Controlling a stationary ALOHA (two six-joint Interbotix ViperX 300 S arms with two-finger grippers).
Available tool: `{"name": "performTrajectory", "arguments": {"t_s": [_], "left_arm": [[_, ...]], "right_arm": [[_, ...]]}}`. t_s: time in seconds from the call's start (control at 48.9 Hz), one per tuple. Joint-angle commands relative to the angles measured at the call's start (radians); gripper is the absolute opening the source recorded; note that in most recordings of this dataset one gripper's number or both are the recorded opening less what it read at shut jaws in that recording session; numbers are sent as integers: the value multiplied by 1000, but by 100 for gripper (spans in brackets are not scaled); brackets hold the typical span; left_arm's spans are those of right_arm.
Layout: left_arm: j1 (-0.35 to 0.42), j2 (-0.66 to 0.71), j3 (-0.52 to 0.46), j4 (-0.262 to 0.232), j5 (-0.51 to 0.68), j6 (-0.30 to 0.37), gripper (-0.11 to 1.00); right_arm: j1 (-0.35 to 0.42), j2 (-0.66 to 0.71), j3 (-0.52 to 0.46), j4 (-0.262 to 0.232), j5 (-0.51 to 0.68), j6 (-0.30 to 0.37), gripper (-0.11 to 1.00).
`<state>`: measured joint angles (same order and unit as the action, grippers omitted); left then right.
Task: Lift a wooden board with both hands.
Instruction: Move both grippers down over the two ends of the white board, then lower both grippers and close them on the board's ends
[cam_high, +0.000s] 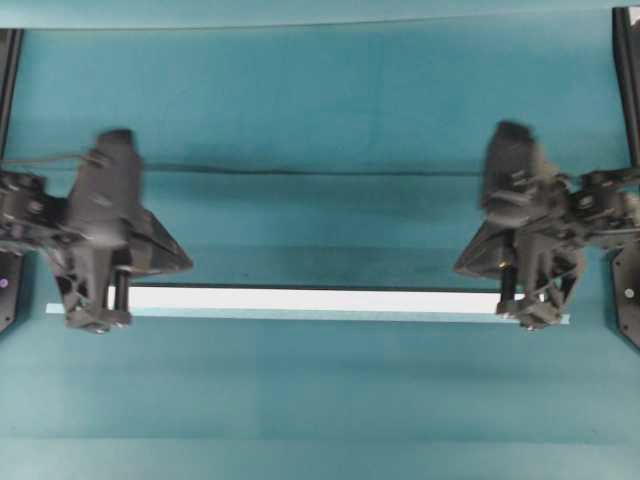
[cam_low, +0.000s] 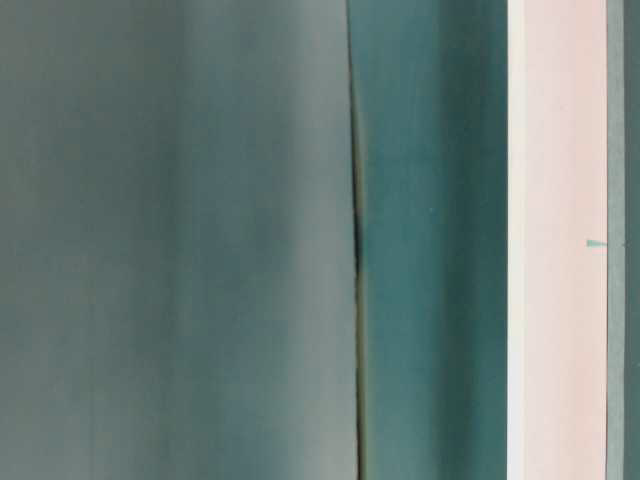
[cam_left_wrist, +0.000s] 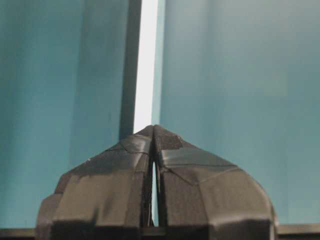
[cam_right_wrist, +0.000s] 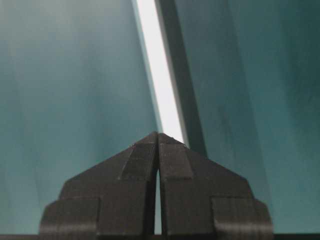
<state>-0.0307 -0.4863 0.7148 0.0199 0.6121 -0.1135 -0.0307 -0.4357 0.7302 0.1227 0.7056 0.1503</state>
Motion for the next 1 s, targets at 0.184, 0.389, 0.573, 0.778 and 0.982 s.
{"name": "performTrajectory", "arguments": {"t_s": [0.184,0.389,0.573,0.778,0.982], "left_arm": [[-5,101,-112,2,155,11,-1],[-8,114,-114,3,164,41,0],[-8,117,-92,3,163,61,30],[-11,146,-91,3,163,63,88],[-11,189,-74,3,153,58,95]], "right_arm": [[11,121,-120,-2,117,-40,0],[14,146,-140,-3,129,-77,0],[15,160,-135,-2,135,-117,4],[21,183,-132,-2,178,-152,46],[43,229,-115,-51,152,-152,93]]}}
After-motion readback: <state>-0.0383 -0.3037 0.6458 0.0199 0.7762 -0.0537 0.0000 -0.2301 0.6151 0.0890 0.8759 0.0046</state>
